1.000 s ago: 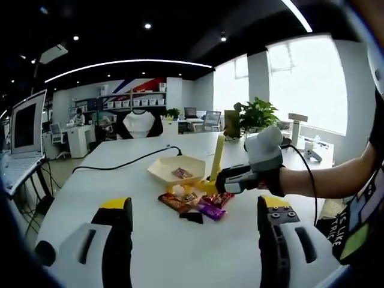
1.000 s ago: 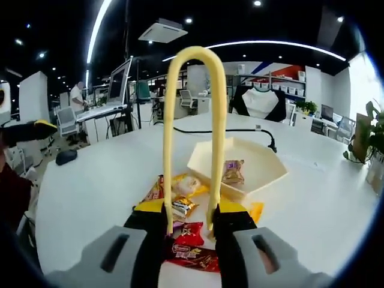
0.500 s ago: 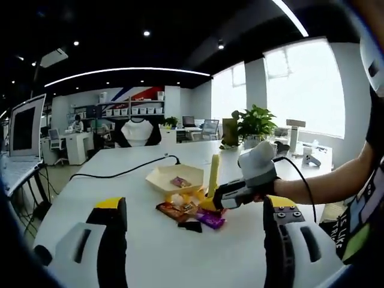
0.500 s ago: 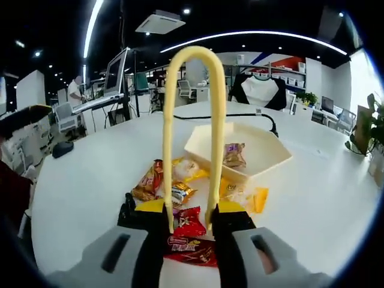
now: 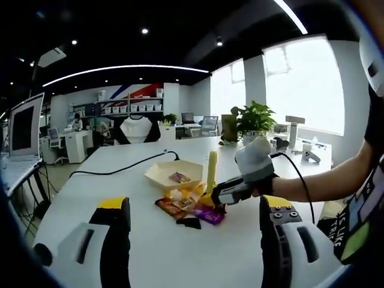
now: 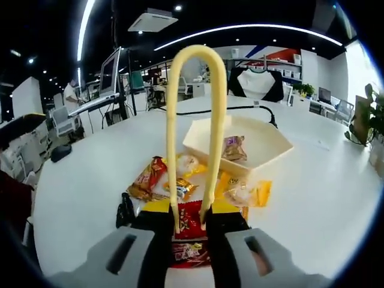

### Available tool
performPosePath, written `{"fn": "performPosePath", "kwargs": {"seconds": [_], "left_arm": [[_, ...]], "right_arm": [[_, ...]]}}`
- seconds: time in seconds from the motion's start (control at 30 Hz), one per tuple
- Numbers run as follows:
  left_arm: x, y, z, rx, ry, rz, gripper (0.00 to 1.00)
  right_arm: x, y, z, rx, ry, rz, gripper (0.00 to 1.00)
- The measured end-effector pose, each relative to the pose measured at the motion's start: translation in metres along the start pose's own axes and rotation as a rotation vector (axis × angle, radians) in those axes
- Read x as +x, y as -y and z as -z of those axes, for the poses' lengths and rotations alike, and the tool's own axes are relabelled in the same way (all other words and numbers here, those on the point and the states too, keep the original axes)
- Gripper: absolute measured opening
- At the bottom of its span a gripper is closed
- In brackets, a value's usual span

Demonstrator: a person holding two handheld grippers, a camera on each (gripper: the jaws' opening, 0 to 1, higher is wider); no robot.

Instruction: Place the target food into the container with the food tongs after gripping and lifting it, then release it inside without dropping or visibly crushing the food.

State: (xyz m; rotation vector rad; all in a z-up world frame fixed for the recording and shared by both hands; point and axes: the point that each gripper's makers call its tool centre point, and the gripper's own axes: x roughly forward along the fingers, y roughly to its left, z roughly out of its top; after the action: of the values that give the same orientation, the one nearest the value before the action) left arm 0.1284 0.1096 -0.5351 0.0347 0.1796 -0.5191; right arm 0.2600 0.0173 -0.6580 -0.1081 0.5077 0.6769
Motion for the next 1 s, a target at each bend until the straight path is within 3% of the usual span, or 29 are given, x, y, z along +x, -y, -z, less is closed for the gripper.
{"fn": "performPosePath", "kwargs": {"seconds": [0.1, 0.4, 0.67, 1.0], "left_arm": [[0.0, -0.001, 0.004, -0.001, -0.013, -0.006, 0.94], [0.004, 0.003, 0.004, -0.001, -0.018, -0.001, 0.93], [0.002, 0.005, 0.003, 0.0, -0.013, 0.001, 0.93], [0.004, 0.01, 0.003, 0.029, -0.024, 0.007, 0.93]], "right_arm": [[-0.005, -0.005, -0.011, 0.042, 0.059, -0.049, 0.17], [-0.016, 0.008, -0.03, 0.01, 0.083, -0.005, 0.17], [-0.024, 0.02, -0.058, 0.042, 0.14, 0.023, 0.17], [-0.011, 0.045, -0.092, 0.001, 0.17, 0.044, 0.17]]}}
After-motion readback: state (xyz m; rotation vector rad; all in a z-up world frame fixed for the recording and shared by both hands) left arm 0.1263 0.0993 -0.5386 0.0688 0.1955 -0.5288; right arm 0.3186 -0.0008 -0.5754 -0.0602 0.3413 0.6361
